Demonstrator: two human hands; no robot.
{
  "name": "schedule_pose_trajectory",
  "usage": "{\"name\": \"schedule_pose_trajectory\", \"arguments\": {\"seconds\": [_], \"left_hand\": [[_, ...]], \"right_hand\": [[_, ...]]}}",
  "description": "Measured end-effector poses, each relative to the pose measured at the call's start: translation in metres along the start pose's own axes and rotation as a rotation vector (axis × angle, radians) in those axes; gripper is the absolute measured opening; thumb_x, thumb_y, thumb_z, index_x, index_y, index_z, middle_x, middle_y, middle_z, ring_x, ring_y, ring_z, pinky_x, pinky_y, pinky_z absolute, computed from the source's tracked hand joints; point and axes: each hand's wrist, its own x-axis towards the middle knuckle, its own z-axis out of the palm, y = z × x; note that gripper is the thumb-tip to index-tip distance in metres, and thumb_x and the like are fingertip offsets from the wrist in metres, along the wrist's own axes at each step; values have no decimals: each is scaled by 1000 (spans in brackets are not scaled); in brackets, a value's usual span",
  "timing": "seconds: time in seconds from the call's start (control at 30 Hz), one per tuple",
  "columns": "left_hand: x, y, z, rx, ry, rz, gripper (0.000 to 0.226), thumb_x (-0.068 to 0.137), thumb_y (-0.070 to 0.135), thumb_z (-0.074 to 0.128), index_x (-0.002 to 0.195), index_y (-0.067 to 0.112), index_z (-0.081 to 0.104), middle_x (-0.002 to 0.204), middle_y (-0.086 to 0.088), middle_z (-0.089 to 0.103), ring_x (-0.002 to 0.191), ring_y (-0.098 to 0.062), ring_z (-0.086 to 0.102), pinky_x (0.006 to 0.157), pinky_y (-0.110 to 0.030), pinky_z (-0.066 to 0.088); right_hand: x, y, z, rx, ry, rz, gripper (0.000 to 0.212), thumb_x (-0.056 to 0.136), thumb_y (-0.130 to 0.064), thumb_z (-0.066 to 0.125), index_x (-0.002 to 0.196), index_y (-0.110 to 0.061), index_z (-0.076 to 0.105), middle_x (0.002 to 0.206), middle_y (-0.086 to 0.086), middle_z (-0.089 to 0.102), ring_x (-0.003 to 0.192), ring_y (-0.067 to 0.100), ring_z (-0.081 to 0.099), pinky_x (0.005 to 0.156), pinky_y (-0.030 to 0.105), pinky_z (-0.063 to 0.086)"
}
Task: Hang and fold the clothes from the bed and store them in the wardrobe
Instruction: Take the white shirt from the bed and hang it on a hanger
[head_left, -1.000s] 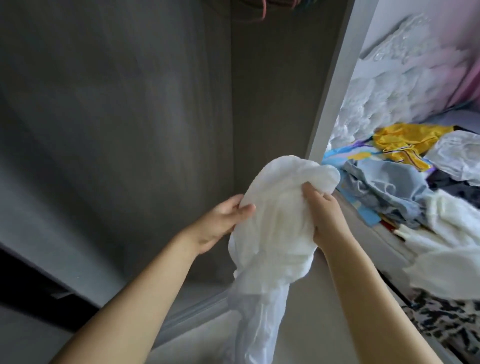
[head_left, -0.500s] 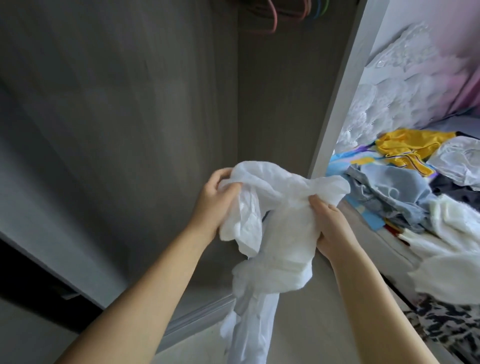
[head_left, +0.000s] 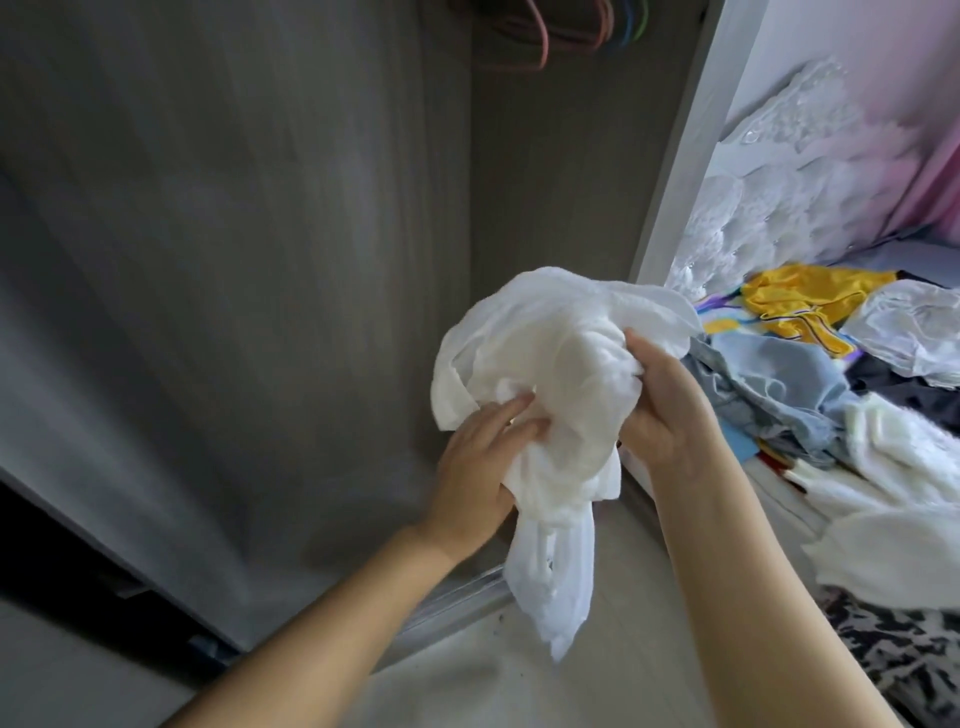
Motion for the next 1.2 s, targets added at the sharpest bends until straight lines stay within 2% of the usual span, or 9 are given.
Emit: {"name": "schedule_pose_trajectory", "arguments": {"seconds": [0.1, 0.2, 0.27, 0.43, 0.53, 0.67, 0.83, 1.03, 1.2], "left_hand": [[21, 13, -19, -344, 45, -262, 27, 81, 6, 45, 97, 10, 67, 93, 2, 67, 88, -7, 59, 78, -22, 48], [41, 17, -27, -385, 57, -433, 15, 78, 12, 40, 70, 6, 51, 61, -9, 46, 59, -12, 39, 55, -30, 32], [49, 18, -29, -378, -18, -483, 23, 83, 12, 47, 62, 3, 40, 57, -4, 33, 57, -14, 30, 55, -31, 24], [56, 17, -25, -297, -89, -640, 28, 80, 16, 57, 58, 6, 44, 56, -1, 30, 54, -16, 28, 51, -28, 22], [58, 20, -25, -361, -121, -599, 37, 85, 11, 59, 56, 12, 37, 52, 6, 24, 50, -10, 22, 47, -26, 19], [56, 13, -35, -480, -229, -559, 33, 87, 20, 70, 63, 5, 53, 60, -5, 41, 57, -12, 36, 52, -24, 27], [46, -7, -46, -338, -340, -515, 40, 97, 16, 55, 58, 17, 46, 53, 11, 40, 45, 2, 32, 47, -17, 25], [13, -34, -51, -243, -491, -653, 28, 88, 1, 48, 62, 11, 46, 61, -3, 37, 53, -8, 32, 50, -25, 24], [15, -54, -63, -199, -303, -610, 36, 94, 5, 51, 60, 18, 51, 56, 6, 46, 52, -2, 37, 54, -25, 30]], "right_hand": [[-2, 4, -8, -86, 7, 21, 37, 102, -27, 44, 128, -3, 52, 114, 18, 66, 96, 25, 68, 88, 39, 56], [-10, 16, -12, -965, 49, 15, 43, 96, -43, 54, 116, -5, 62, 124, 25, 61, 114, 37, 60, 97, 49, 48], [-18, 21, -14, -1272, -57, 37, 38, 95, -45, 53, 99, -10, 68, 125, 21, 59, 122, 34, 54, 102, 50, 46], [-38, 22, -9, -1244, -531, 130, 27, 92, -56, 53, 101, -36, 69, 96, -16, 70, 96, -1, 63, 85, 23, 54], [-31, 32, -7, -1394, -354, -119, 34, 96, -40, 54, 68, -21, 55, 59, -10, 49, 57, 7, 43, 58, 22, 38], [-21, 22, -11, -1228, -67, -293, 33, 94, -10, 47, 70, -24, 65, 61, -11, 61, 59, 6, 53, 59, 25, 43], [-13, 9, 0, -1029, 123, -261, 20, 74, -31, 45, 63, -15, 54, 61, 0, 45, 59, 16, 47, 54, 27, 38], [-11, -13, 3, -764, 243, -209, 21, 55, -37, 53, 58, -17, 59, 62, 1, 52, 62, 19, 52, 59, 31, 40], [-10, -17, -11, -707, 331, -224, 14, 60, -32, 51, 54, -19, 54, 45, -9, 48, 45, 12, 47, 52, 24, 37]]}}
